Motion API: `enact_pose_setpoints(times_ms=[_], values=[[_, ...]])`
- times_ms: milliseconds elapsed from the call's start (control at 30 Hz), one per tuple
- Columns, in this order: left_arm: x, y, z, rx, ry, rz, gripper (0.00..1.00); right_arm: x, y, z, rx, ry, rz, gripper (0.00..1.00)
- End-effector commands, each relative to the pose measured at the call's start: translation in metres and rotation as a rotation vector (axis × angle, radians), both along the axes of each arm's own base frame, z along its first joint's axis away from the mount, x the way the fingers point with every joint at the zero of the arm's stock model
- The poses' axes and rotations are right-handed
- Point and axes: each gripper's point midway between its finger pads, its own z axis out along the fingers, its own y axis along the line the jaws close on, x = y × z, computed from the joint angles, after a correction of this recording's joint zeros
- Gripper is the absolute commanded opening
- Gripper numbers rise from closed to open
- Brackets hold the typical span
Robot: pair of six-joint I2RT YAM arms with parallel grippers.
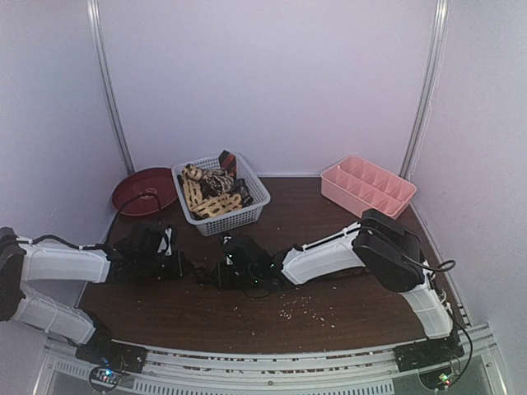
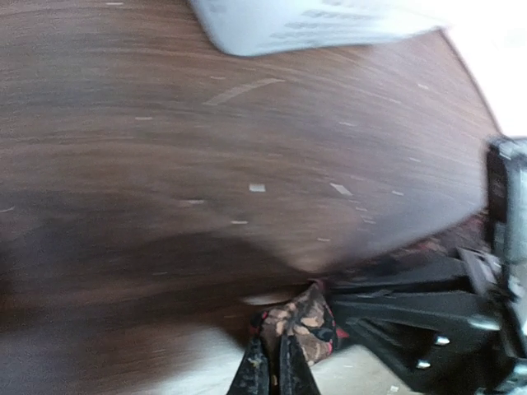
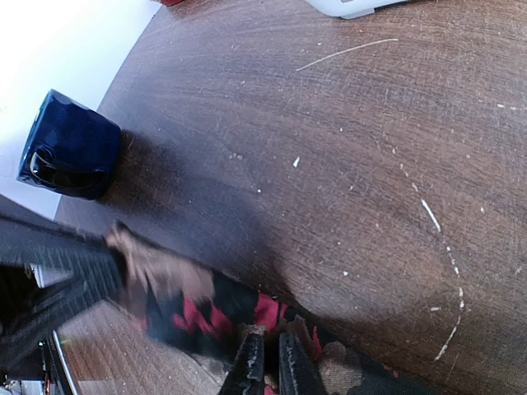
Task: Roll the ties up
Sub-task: Roll the tie at the center of the board.
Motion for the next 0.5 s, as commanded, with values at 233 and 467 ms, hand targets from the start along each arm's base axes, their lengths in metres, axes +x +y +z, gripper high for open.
enact_pose_setpoints(times_ms=[233,467], values=[[-0.006,0.042,-0.017,0.173,0.054,0.146,0.06,-0.016,0.000,-0.013,-0.024,0.045,0.020,0.09],[-0.007,0.038,-0.020,0.155,0.061,0.134,0.08,-0.008,0.011,0.029,0.051,0.006,0.010,0.09]])
